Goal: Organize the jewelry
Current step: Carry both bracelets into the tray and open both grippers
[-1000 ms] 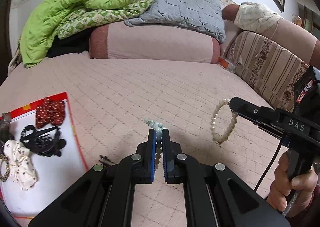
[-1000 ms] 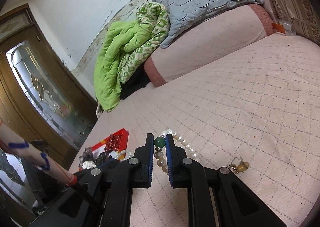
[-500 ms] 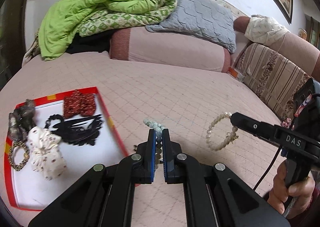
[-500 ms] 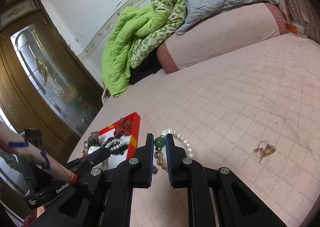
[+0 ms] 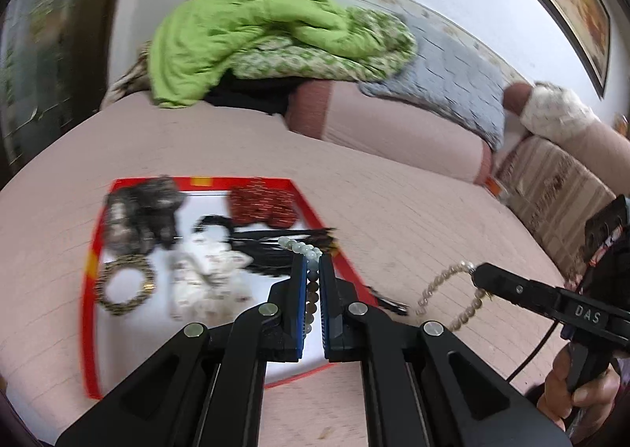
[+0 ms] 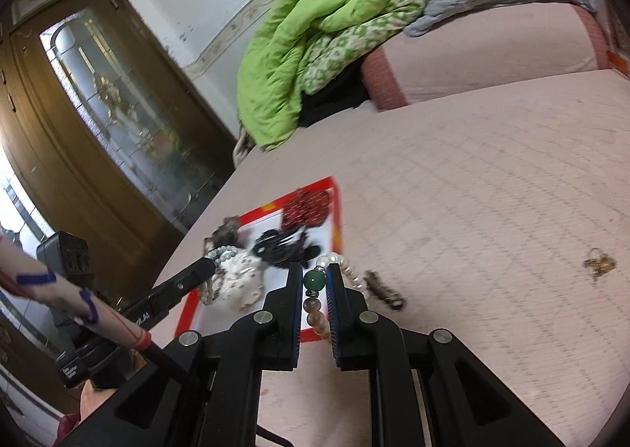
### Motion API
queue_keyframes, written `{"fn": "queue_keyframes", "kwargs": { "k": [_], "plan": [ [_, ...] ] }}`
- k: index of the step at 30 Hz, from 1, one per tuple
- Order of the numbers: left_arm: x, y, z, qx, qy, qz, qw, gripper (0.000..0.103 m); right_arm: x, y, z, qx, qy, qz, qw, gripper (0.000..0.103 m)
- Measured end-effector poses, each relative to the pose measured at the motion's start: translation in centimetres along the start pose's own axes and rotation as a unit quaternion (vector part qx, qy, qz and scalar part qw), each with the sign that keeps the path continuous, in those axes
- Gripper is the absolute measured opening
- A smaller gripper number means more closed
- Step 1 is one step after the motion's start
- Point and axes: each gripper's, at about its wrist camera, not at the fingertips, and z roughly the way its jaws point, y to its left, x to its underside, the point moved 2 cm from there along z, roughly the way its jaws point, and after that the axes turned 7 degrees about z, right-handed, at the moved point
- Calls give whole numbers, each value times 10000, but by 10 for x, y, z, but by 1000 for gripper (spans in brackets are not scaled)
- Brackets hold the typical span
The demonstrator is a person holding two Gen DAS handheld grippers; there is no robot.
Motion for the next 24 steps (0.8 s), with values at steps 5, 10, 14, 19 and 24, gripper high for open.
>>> {"fn": "queue_keyframes", "kwargs": {
  "k": [5, 10, 14, 19, 24],
  "plan": [
    [8, 37, -11, -180, -13, -296, 9994, 6, 6, 30, 20, -149, 203, -206, 9995, 13],
    [18, 61, -12, -247, 81, -507, 9984, 6, 10, 55, 45, -279, 387, -361, 9982, 13],
    [24, 74, -7, -281, 203, -679, 9971, 6, 15, 73, 66, -365, 532, -463, 9968, 13],
    [31, 83, 0, -336, 372, -784, 9957, 6, 21, 88, 93, -426, 719, -512, 9952, 13],
    [34, 88, 5, -362, 511, -788, 9949, 6, 27, 88, 111, -381, 877, -506, 9941, 13]
  ]
}}
